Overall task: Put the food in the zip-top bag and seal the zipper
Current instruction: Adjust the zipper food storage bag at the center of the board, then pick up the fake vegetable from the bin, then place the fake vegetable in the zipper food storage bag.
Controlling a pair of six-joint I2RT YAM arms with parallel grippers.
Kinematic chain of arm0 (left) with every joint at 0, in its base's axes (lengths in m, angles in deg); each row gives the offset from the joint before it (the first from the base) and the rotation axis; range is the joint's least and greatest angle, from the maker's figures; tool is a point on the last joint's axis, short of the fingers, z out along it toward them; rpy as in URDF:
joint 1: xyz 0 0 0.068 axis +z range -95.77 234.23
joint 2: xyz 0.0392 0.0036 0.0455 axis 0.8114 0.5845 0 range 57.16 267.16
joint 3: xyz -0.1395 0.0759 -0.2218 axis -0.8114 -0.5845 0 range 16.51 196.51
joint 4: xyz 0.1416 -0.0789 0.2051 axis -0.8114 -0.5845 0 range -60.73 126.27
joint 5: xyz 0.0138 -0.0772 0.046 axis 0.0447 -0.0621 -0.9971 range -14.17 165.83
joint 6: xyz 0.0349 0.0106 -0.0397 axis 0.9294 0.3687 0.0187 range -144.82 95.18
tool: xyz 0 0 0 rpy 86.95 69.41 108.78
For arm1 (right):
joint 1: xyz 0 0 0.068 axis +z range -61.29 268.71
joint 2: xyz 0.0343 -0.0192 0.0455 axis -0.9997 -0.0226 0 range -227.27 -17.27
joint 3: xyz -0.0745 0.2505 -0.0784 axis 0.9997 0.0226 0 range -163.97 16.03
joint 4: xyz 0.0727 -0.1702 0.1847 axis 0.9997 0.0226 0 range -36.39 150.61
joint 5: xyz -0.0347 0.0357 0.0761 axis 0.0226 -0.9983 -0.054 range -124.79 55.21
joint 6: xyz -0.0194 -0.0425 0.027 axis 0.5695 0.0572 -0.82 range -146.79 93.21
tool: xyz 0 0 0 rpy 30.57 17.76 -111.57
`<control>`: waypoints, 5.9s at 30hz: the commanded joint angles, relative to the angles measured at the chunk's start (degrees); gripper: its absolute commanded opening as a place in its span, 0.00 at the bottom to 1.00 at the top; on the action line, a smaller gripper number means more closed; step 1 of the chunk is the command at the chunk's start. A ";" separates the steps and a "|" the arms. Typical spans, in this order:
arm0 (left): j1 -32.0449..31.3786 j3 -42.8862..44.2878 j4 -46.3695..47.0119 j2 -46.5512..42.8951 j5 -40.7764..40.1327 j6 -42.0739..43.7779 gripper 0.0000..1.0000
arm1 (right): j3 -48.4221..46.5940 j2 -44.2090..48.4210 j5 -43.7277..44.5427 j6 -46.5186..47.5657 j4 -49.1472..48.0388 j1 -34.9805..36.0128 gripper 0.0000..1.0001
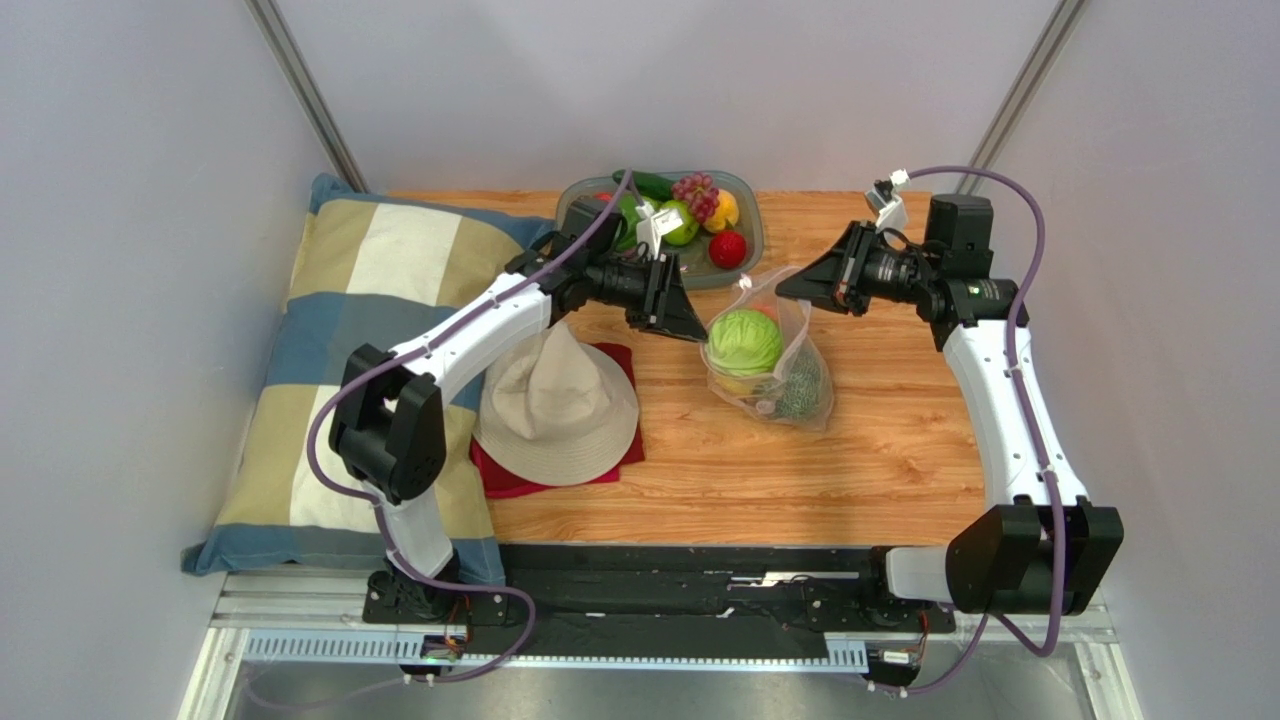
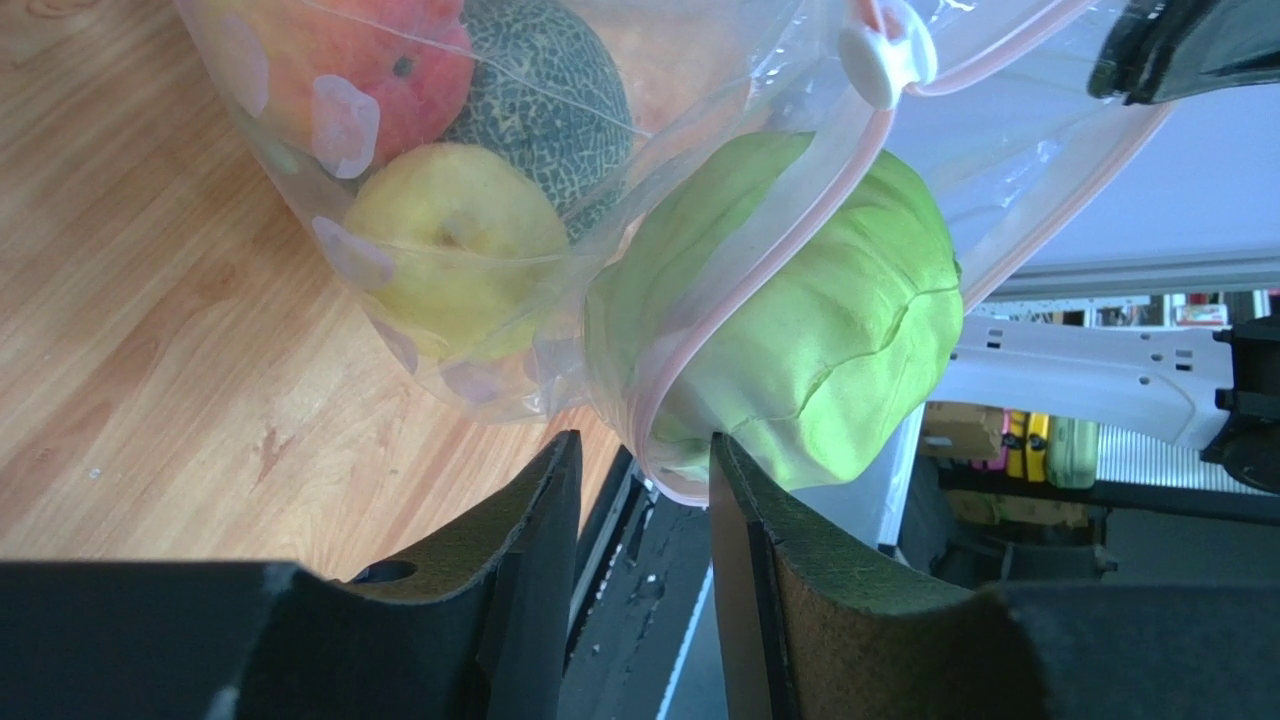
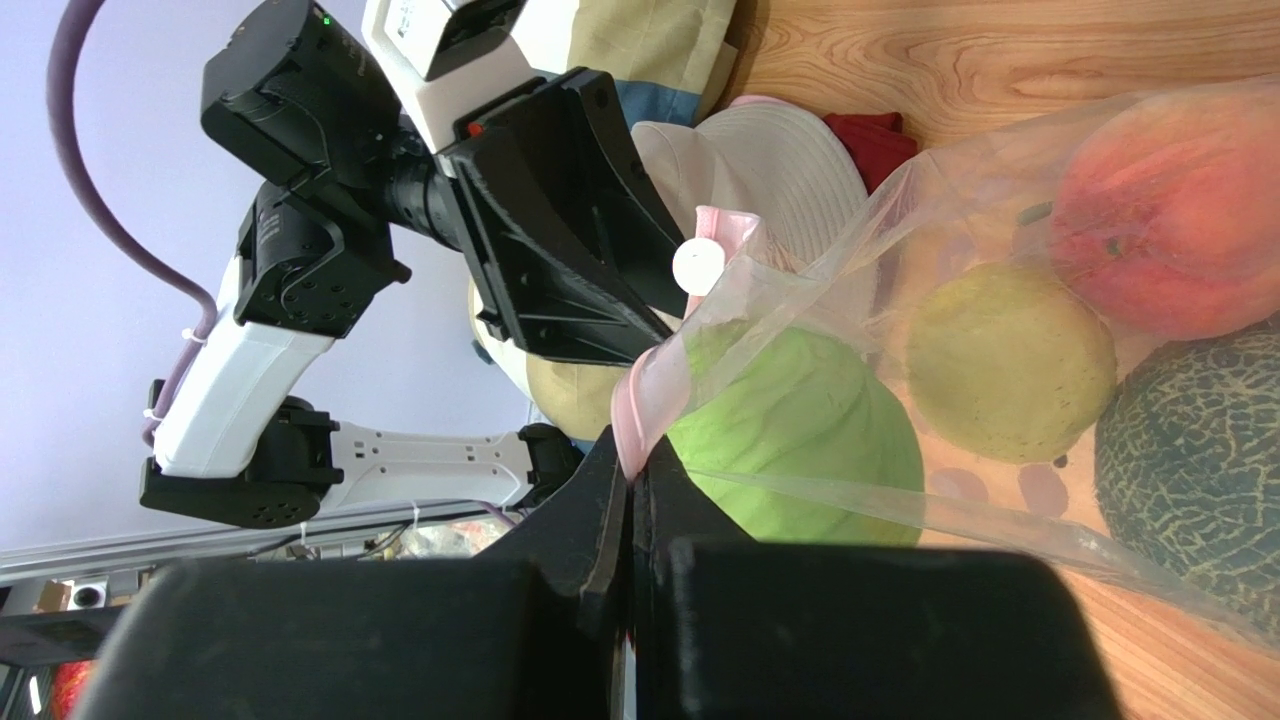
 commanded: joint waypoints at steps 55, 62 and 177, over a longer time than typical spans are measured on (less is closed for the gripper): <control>-7.43 18.74 -21.05 -1.37 -8.25 18.45 0.01 | -6.25 6.38 8.07 18.39 15.19 -0.39 0.00; -7.52 24.11 -23.16 -2.88 -5.97 19.33 0.00 | -6.69 7.52 13.69 24.89 21.62 -0.39 0.27; -1.73 19.19 -5.61 -8.84 -18.18 23.12 0.99 | -10.56 2.25 11.93 17.69 11.69 5.15 0.00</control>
